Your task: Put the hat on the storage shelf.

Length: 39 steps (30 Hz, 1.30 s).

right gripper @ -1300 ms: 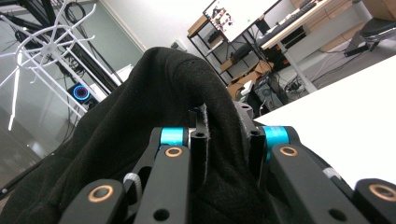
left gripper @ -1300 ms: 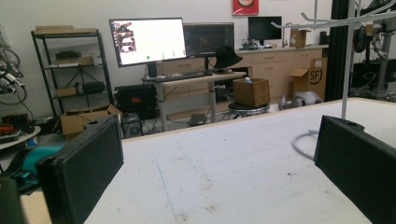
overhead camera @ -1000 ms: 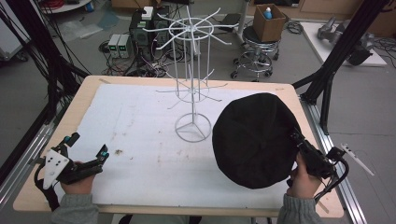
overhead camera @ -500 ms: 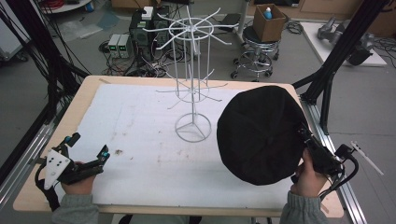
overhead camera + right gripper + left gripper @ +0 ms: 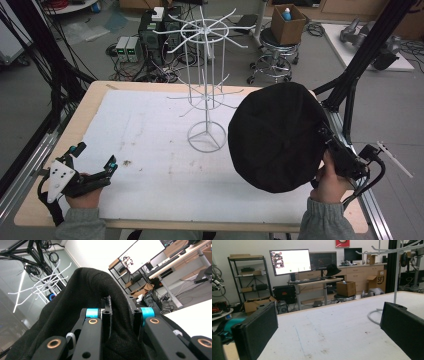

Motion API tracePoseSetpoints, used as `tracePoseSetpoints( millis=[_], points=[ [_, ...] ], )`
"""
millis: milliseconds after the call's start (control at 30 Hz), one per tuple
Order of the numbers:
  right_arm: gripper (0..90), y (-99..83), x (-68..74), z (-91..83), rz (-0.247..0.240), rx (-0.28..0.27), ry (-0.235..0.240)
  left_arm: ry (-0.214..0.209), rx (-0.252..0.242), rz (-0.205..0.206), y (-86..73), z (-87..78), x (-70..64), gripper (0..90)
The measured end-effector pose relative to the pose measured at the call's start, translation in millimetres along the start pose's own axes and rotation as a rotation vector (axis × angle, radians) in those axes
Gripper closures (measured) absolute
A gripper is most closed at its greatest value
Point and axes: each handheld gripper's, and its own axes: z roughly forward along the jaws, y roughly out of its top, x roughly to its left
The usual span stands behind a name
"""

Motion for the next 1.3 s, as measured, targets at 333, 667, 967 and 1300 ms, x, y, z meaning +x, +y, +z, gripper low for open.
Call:
tracePoseSetpoints(
  millis=[333, 667, 967, 1300],
  points=[
    [79.8, 4.9, -1.2, 1.9, 0.032, -0.027, 0.034, 0.001, -0.002, 0.001, 0.2, 0.0, -0.5, 1.7],
    [79.9, 20.4, 15.3, 11.2, 0.034, -0.045, 0.071, 0.000, -0.003, 0.000, 0.1, -0.1, -0.4, 1.7],
    [79.9, 25.8, 22.2, 18.4, 0.041, -0.058, 0.091, 0.000, -0.004, -0.002, 0.1, -0.1, -0.1, 1.7],
    [79.8, 31.8, 28.1, 24.3, 0.063, -0.071, 0.115, -0.001, -0.003, -0.001, 0.0, 0.0, -0.3, 1.7]
  ],
)
